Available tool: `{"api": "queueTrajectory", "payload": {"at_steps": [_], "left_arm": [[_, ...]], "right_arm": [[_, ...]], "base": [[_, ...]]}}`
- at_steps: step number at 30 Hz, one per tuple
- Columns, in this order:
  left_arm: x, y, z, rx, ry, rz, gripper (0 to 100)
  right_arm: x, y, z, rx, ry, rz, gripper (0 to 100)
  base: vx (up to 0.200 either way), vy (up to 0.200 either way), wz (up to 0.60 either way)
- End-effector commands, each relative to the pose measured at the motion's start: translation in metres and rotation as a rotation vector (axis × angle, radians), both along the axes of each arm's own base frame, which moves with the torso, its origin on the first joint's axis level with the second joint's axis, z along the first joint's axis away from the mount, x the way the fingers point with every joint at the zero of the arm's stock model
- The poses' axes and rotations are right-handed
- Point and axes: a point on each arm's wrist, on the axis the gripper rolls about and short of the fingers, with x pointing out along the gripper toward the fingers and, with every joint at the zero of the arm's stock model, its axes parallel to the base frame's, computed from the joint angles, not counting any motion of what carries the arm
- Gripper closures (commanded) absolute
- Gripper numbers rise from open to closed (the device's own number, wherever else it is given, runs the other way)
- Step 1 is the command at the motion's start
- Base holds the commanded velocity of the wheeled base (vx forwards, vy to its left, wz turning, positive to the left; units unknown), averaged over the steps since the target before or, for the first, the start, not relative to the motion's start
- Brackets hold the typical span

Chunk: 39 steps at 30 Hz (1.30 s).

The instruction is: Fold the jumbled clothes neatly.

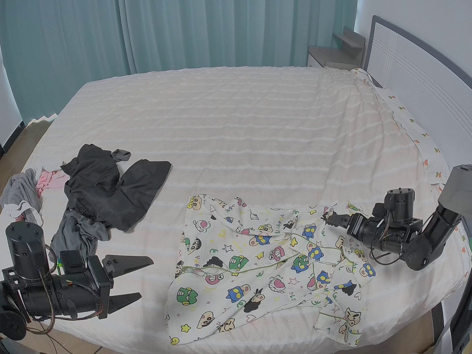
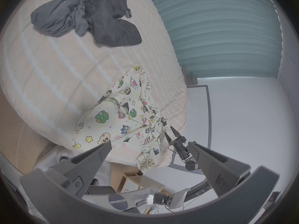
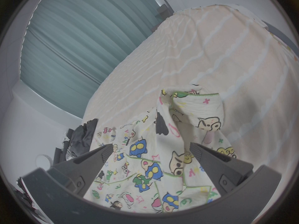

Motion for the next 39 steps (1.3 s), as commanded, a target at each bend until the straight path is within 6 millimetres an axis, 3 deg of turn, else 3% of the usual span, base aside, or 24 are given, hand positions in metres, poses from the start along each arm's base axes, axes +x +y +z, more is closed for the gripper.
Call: {"api": "queueTrajectory", "payload": {"at_steps": [1, 5, 12, 22, 39], "left_arm": [[0.004, 0.0, -0.031, 0.034, 0.121, 0.001, 0], [-0.004, 0.002, -0.041, 0.026, 0.108, -0.011, 0], [0.0, 0.001, -0.048, 0.035, 0.151, -0.004, 0], [0.0, 0.002, -0.048, 0.035, 0.156, 0.003, 0], [0.0, 0.002, -0.05, 0.037, 0.163, 0.003, 0]], "right_arm": [[-0.005, 0.004, -0.008, -0.083, 0.011, 0.016, 0], [-0.006, 0.007, -0.014, -0.102, 0.023, 0.03, 0], [-0.013, 0.016, -0.032, -0.115, 0.079, 0.068, 0], [-0.015, 0.027, -0.032, -0.13, 0.062, 0.11, 0], [0.011, 0.033, -0.034, -0.208, 0.075, 0.094, 0]], "base": [[0.0, 0.0, 0.0], [0.0, 0.0, 0.0], [0.0, 0.0, 0.0], [0.0, 0.0, 0.0], [0.0, 0.0, 0.0]]}}
